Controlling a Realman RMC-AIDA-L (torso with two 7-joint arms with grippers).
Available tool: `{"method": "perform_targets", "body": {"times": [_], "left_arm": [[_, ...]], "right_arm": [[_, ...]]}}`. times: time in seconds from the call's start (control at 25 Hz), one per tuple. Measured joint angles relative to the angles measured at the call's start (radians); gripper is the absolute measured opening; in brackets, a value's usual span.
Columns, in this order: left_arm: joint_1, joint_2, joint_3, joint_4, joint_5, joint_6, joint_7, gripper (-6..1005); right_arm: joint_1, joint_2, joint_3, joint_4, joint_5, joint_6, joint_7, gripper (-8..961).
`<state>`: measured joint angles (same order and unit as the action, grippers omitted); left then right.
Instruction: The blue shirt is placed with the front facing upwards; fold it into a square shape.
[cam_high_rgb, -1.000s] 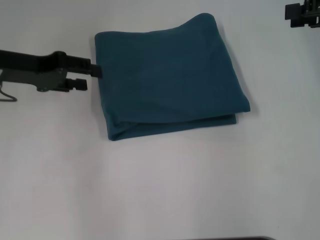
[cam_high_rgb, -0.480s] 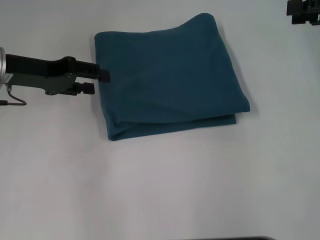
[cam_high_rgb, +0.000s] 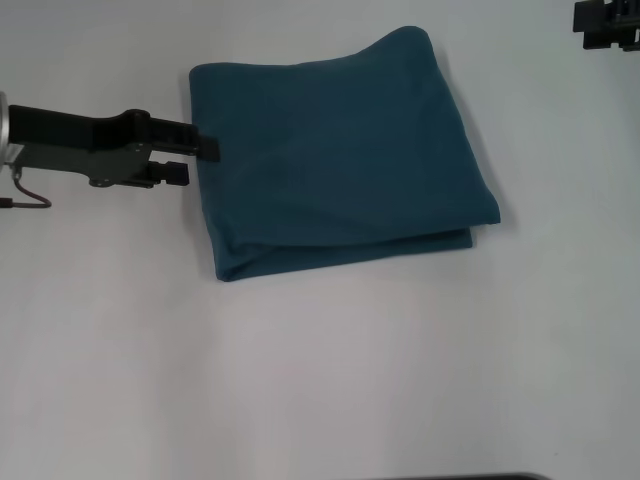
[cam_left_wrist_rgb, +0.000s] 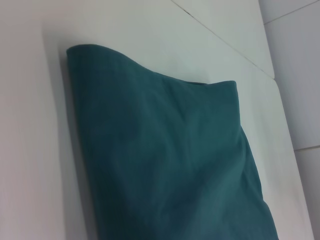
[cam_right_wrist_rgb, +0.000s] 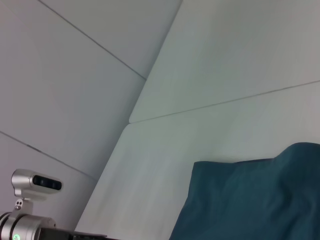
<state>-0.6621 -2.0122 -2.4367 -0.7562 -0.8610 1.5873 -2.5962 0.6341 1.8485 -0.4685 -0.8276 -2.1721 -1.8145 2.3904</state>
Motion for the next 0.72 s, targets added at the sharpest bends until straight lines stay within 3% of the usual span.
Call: {"method": "perform_targets", "body": {"times": [0.72], "left_arm": [[-0.002, 0.004, 0.008, 0.000, 0.010, -0.014, -0.006, 657]], "right_arm": [[0.007, -0.002, 0.001, 0.009, 0.000, 0.002, 0.003, 601]]}}
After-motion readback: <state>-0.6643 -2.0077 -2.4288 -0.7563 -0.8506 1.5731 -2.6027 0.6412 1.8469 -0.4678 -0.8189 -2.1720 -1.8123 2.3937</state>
